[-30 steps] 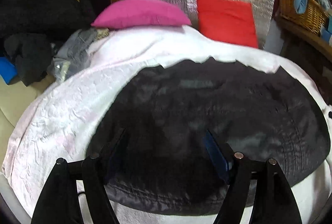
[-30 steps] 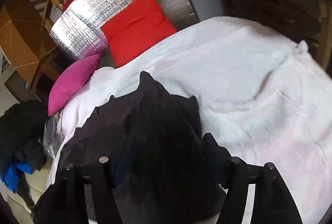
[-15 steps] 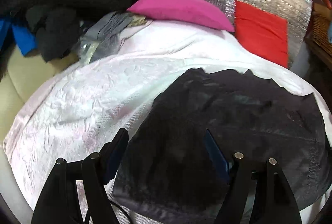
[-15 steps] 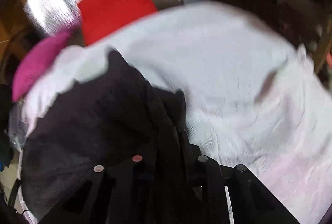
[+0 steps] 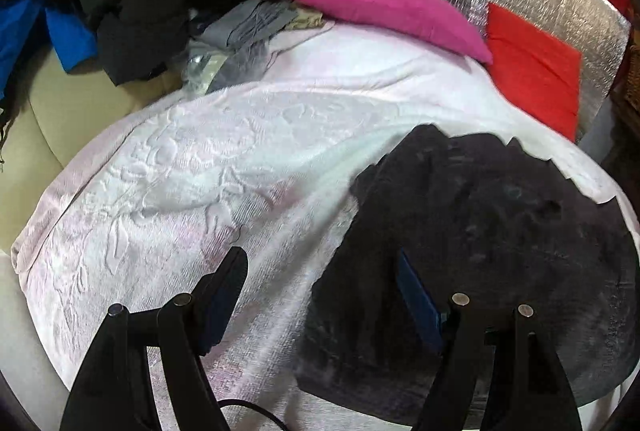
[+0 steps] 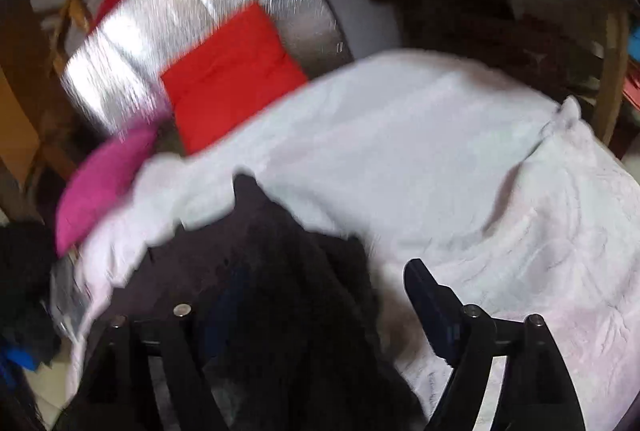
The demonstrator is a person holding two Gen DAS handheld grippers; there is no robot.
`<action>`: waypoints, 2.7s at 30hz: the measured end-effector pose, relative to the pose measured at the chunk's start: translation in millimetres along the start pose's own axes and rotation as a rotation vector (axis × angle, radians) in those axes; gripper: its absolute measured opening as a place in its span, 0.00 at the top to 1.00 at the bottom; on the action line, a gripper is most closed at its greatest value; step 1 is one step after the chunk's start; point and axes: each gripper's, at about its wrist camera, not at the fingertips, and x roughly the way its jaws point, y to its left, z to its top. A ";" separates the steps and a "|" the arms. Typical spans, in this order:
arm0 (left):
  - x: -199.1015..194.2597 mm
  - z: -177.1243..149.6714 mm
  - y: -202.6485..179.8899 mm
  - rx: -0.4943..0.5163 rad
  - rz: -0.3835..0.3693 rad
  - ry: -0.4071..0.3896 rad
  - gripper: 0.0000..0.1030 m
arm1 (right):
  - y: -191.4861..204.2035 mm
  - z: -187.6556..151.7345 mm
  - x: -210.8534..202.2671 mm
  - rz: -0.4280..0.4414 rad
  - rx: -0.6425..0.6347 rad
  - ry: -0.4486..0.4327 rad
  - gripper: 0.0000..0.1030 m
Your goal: Fold large clothes
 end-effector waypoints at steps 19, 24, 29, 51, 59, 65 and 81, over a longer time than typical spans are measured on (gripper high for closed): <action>25.2 5.1 -2.2 0.014 0.047 0.076 0.25 | -5.2 -10.4 25.3 -0.052 0.000 0.113 0.63; 3.8 5.4 9.2 -0.069 0.004 0.023 0.25 | -15.6 -14.7 -28.3 0.023 0.046 0.011 0.40; -16.6 -0.7 14.7 -0.085 -0.052 -0.022 0.25 | -37.6 -22.5 -59.8 0.163 0.136 0.039 0.40; -9.6 -64.5 16.0 -0.336 -0.407 0.267 0.19 | -30.5 -126.2 -16.8 0.459 0.464 0.369 0.32; 15.6 -47.9 20.1 -0.500 -0.420 0.205 0.17 | -24.5 -114.9 16.6 0.456 0.592 0.264 0.30; 22.0 -44.2 12.3 -0.467 -0.404 0.158 0.57 | -8.7 -108.0 11.3 0.368 0.466 0.185 0.51; -31.4 -70.4 29.9 -0.400 -0.403 0.088 0.67 | 0.8 -109.6 -53.8 0.333 0.223 0.115 0.66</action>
